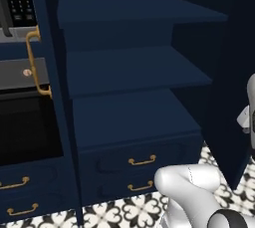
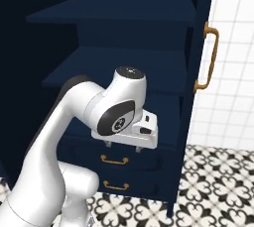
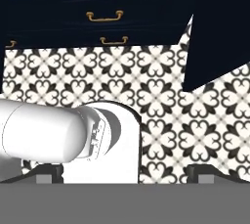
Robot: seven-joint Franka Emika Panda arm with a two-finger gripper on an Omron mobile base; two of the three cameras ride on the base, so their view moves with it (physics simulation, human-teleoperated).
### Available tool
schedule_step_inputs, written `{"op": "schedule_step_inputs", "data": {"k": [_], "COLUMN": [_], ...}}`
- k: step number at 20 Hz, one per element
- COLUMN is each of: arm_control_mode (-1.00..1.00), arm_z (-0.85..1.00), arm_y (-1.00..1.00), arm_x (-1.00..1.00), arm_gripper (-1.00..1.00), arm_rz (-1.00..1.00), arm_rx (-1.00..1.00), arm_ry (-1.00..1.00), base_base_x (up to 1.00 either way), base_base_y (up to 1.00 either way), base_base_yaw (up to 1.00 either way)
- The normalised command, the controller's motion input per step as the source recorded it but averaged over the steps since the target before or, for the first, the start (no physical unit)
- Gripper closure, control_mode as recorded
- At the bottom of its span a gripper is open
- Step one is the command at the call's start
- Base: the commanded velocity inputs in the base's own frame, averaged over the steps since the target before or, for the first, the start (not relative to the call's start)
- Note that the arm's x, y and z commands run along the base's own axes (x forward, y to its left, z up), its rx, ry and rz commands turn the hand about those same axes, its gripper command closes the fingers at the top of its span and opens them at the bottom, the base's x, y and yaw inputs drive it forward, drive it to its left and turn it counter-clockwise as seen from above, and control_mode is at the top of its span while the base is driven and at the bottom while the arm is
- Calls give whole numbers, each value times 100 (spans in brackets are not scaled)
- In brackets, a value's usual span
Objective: Pick the kettle from the counter and place it on the tray. Then pick the mug from the cabinet and place it on the tray. Then close the cabinet doors.
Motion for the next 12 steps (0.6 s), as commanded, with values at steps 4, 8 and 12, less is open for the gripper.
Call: {"op": "schedule_step_inputs", "data": {"k": [4, 8, 12], "arm_control_mode": [100, 100, 100], "arm_z": [0, 0, 0], "arm_y": [0, 0, 0], "arm_x": [0, 0, 0], "arm_gripper": [-100, -100, -100], "arm_rz": [0, 0, 0], "arm_rx": [0, 0, 0], "arm_ry": [0, 0, 0], "base_base_x": [-31, -32, -30], "base_base_y": [20, 16, 18], "base_base_yaw": [0, 0, 0]}}
